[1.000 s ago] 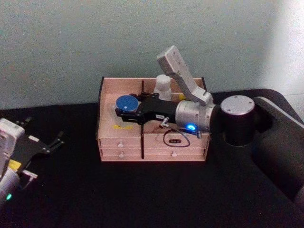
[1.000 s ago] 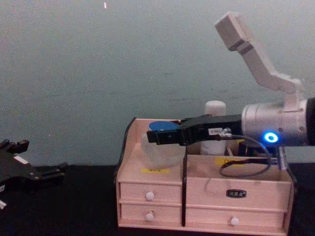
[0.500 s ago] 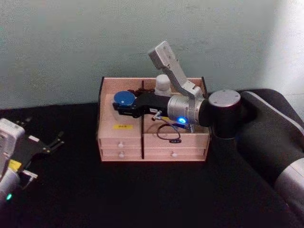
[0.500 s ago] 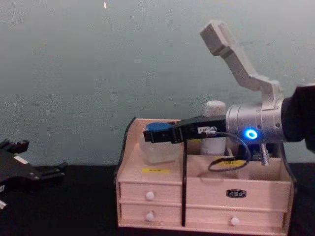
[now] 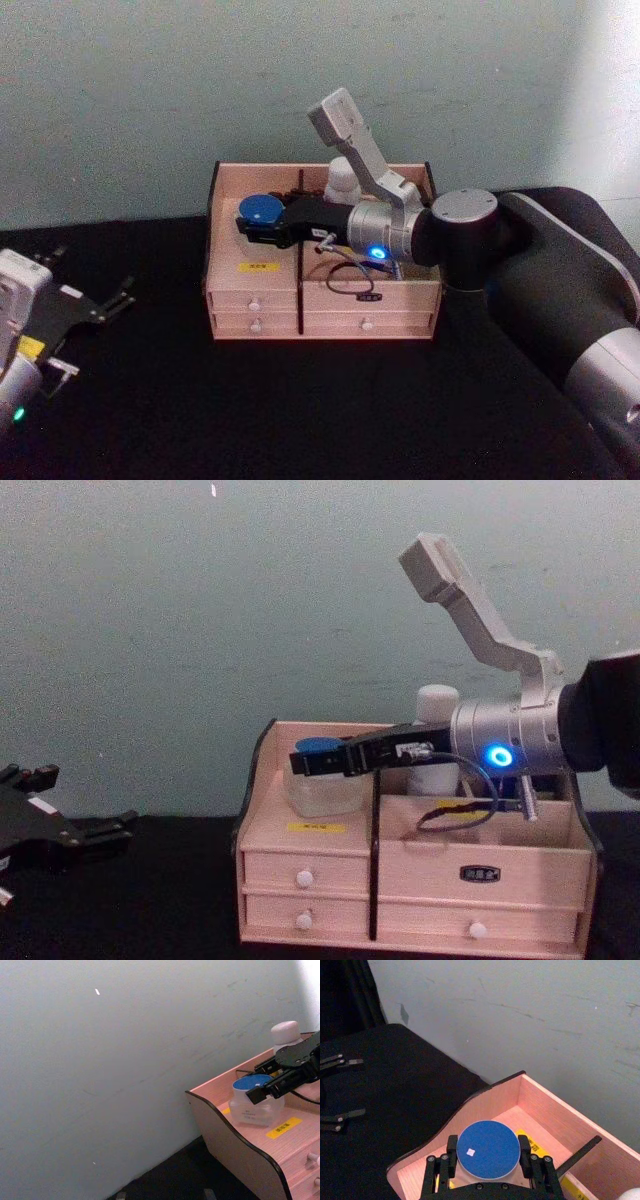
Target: Pick up the facial cleanser and watermelon frost from the table and place them into the tiered storage box.
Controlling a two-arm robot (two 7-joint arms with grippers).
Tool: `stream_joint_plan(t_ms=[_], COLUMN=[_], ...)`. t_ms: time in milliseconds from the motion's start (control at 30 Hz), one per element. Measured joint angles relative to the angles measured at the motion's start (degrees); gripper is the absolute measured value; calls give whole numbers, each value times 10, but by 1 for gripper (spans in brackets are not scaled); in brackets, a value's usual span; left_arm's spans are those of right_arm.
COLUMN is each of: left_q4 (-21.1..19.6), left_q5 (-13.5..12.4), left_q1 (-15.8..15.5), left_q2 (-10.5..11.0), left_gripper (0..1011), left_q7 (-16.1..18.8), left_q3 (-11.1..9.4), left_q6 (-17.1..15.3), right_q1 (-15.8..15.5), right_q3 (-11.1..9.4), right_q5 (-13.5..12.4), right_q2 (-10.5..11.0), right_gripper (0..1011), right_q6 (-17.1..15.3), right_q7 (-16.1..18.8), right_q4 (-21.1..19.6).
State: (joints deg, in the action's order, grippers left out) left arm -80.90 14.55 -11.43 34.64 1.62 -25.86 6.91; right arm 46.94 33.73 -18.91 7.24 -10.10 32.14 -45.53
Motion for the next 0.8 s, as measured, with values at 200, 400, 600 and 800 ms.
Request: stream_joint_plan(t_ms=[200,400,600,800], left_q4=[0,0,0,0], left_q5=[0,0,0,0], left_q1=[0,0,0,0], left_q2=[0,0,0,0], left_gripper=[1001,1001,1001,1001], left_q7=[0,0,0,0], left_q3=[0,0,0,0], left_q6=[0,0,0,0], right_q1=[0,0,0,0], right_q3=[0,1,1,2], right_q5=[0,0,0,-1], right_q2=[0,1,1,1], right_gripper=[712,712,712,732], right_q6=[0,0,0,0], right_q7=[0,0,0,0], right_q4=[0,0,-1,-1])
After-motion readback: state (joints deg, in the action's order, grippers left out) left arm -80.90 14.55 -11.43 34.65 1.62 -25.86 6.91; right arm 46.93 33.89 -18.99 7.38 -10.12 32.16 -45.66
